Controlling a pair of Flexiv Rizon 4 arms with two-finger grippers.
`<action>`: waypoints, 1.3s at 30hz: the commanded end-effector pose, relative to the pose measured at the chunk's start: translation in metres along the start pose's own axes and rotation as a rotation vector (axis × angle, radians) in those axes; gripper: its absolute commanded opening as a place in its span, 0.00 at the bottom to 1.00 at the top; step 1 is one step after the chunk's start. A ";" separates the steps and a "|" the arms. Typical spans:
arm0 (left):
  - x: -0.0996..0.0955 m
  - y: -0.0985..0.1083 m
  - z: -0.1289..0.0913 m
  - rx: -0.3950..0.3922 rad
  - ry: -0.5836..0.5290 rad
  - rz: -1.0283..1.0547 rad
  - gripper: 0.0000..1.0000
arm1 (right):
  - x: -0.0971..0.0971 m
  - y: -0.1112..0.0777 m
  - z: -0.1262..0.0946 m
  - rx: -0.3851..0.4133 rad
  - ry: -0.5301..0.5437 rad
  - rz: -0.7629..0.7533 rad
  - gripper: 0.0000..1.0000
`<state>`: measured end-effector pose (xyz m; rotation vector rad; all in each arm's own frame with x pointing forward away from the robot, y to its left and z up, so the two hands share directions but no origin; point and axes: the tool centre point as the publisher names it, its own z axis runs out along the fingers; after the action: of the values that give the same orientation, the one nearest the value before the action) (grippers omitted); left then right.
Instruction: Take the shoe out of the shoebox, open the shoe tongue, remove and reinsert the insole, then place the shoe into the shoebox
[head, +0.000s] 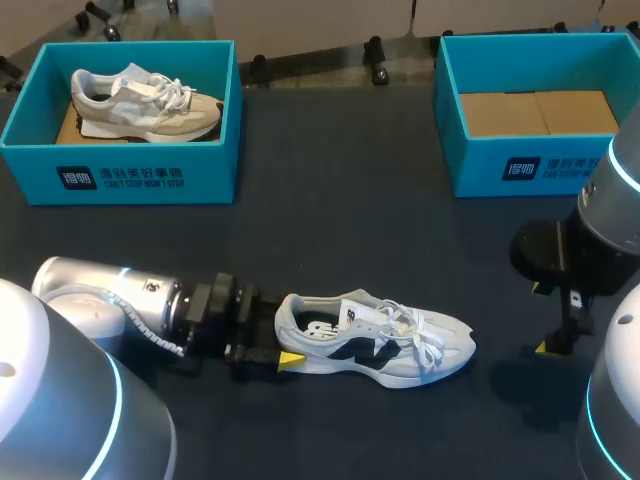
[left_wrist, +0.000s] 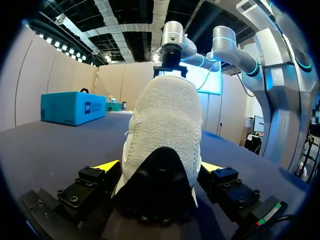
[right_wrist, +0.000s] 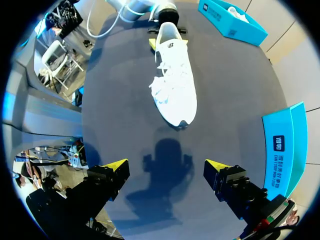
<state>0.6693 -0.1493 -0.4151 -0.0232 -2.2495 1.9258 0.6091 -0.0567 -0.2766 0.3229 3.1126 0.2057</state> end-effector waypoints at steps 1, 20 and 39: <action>0.002 -0.001 0.005 -0.001 0.002 0.001 1.00 | 0.001 -0.001 0.001 -0.001 -0.003 0.000 1.00; 0.003 0.004 0.020 -0.008 -0.002 0.007 1.00 | 0.001 -0.001 0.001 -0.001 -0.003 0.000 1.00; -0.002 -0.003 0.025 -0.010 0.010 0.026 0.00 | 0.001 -0.001 0.001 -0.001 -0.003 0.000 1.00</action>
<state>0.6675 -0.1717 -0.4156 -0.0565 -2.2594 1.9386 0.6091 -0.0567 -0.2766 0.3229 3.1126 0.2057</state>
